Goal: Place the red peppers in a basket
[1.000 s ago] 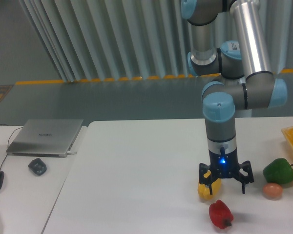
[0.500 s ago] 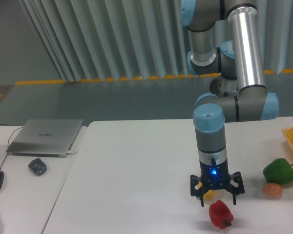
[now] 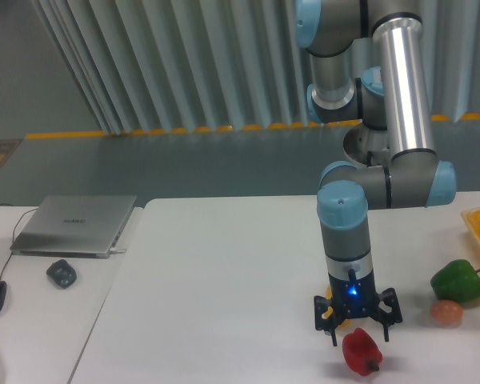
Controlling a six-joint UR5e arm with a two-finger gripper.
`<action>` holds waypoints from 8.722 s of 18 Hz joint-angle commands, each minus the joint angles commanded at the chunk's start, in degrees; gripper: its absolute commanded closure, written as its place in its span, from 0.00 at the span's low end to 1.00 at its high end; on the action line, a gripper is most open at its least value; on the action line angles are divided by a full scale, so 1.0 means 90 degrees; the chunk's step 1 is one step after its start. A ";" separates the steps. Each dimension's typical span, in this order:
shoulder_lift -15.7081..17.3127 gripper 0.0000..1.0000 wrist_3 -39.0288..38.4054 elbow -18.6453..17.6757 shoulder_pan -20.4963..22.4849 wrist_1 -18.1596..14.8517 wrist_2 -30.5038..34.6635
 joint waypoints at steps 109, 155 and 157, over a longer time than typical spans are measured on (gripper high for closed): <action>-0.0040 0.46 0.2539 0.0205 0.0254 -0.0010 -0.0233; 0.1797 0.00 1.2103 -0.0840 0.3331 -0.1562 -0.0808; 0.1884 0.00 1.1691 -0.0859 0.3165 -0.1601 -0.0947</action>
